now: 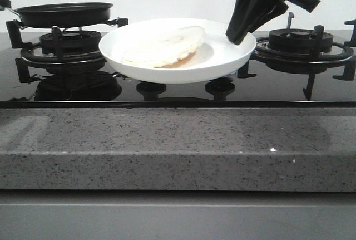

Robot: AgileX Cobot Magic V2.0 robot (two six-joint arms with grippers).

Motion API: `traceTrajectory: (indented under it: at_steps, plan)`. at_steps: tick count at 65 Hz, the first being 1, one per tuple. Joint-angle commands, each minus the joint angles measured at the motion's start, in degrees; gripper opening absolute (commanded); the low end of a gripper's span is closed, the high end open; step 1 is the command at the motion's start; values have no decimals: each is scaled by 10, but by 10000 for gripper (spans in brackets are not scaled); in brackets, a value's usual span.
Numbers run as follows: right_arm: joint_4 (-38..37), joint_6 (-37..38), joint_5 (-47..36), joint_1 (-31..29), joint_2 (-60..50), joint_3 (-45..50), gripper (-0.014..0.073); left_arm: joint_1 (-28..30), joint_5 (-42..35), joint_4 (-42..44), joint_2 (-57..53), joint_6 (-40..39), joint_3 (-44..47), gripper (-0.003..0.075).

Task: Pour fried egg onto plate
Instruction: 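Return the empty pan to its burner with the left gripper and release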

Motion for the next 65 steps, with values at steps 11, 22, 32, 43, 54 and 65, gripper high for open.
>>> traceTrajectory:
  at_steps: [11, 22, 32, 43, 54, 65]
  plan:
    - [25, -3, -16, -1, -32, -15, -39, -4, 41, -36, -59, 19, -2, -19]
    - [25, -3, -16, -1, -32, -15, -39, -4, 41, -36, -100, 52, 49, -19]
    - [25, -3, -16, -1, -32, -15, -39, -4, 18, -27, -174, 81, 114, -19]
    - [25, -3, -16, -1, -32, -15, -39, -26, -86, 115, -280, 57, 160, -19]
    - [25, -3, -16, -1, -32, -15, -39, -100, -180, 318, -394, -45, 181, -19]
    - [25, -3, -16, -1, -32, -15, -39, -187, -214, 481, -496, -144, 209, -19]
